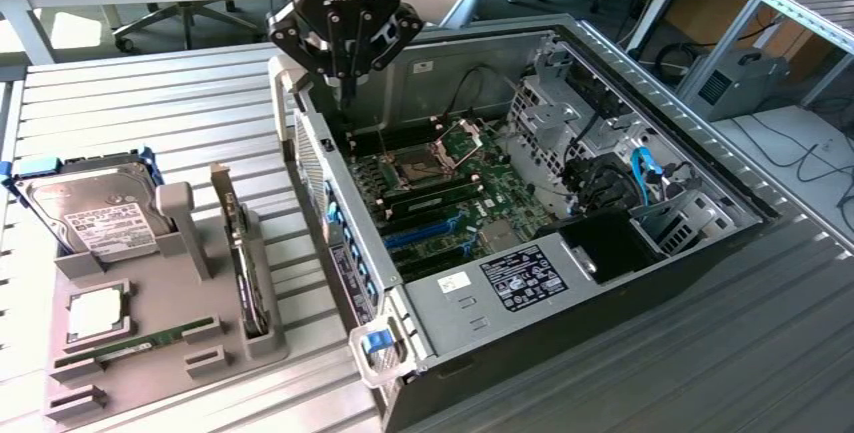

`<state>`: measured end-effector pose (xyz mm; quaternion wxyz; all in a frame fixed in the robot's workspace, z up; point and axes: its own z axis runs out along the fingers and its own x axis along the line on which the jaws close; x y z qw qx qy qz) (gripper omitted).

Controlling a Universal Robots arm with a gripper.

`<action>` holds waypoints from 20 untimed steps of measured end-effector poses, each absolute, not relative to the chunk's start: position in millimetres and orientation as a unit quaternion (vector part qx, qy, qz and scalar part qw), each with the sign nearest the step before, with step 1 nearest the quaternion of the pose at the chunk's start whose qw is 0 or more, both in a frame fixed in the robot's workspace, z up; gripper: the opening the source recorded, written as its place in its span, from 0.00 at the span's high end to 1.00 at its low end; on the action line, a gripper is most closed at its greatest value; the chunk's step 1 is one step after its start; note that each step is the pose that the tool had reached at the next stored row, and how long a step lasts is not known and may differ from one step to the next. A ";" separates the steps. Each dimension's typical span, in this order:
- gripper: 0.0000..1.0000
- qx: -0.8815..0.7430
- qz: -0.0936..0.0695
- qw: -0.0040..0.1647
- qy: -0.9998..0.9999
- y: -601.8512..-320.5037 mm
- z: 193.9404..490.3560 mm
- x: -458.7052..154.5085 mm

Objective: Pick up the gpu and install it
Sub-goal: 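Reach for the gpu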

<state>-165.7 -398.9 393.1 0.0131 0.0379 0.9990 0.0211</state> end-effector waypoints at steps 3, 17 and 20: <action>0.89 0.038 0.021 0.013 0.999 -398.9 393.1 -168.5; 0.89 0.038 0.021 0.013 0.999 -398.9 393.1 -173.1; 0.89 0.038 0.021 0.013 0.999 -398.9 393.1 -173.7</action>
